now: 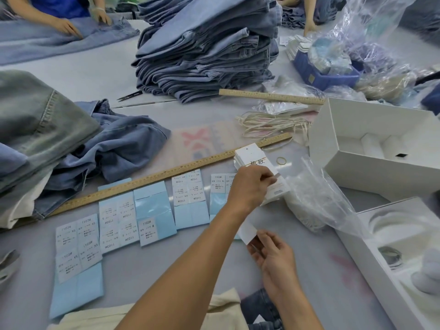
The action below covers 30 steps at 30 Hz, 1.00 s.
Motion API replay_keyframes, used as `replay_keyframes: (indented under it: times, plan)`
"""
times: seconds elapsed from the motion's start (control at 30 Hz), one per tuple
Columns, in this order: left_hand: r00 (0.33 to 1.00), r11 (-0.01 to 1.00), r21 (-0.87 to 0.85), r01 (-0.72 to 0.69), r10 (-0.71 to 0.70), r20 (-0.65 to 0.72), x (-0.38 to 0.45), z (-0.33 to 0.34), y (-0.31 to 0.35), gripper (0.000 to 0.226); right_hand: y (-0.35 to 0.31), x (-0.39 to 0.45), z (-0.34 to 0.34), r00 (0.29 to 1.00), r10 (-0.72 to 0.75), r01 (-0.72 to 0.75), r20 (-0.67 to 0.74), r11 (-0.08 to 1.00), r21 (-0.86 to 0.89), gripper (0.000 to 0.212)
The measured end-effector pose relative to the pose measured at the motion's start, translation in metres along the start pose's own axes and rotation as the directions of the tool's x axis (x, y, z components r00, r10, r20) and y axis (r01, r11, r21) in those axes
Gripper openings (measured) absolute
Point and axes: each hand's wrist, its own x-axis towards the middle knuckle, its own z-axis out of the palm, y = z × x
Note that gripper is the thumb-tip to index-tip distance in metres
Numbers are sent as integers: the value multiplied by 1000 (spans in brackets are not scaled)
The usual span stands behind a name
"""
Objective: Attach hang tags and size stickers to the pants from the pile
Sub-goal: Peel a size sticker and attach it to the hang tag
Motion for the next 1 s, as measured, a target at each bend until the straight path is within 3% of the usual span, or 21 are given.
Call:
replay_keyframes:
  times: [0.13,0.3,0.47,0.6,0.67,0.8,0.87,0.93,1.0]
  plan:
    - [997,997,71,-2,7,-72,0,-2,-6,16,-1,-1,1,1000,5,-5,-2,999,-32,11]
    - [967,980,119,-159,179,-180,-5,-18,2,17,-7,-1,2,1000,5,-5,-1,998,-61,7]
    - [846,920,173,-352,392,-363,-12,-63,18,13,-18,-3,4,999,-25,27,20,998,-59,7]
    - [746,871,323,-371,486,-454,-29,-95,20,23,-25,-7,7,999,-46,46,9,998,-49,10]
    - [741,870,336,-360,485,-464,-44,-108,12,27,-28,-10,8,998,-57,57,-11,998,-20,9]
    - [798,949,180,-257,314,-515,-79,-129,-4,30,-28,-20,13,996,-84,84,22,996,-14,7]
    - [790,962,132,-237,270,-551,-102,-145,-11,23,-30,-27,19,995,-95,96,33,995,-23,8]
    - [742,915,262,-307,402,-537,-130,-161,-20,14,-31,-37,24,992,-121,122,23,992,-40,9]
    - [691,773,471,-425,613,-382,-167,-170,-31,6,-32,-46,24,980,-198,197,-6,976,-97,10]
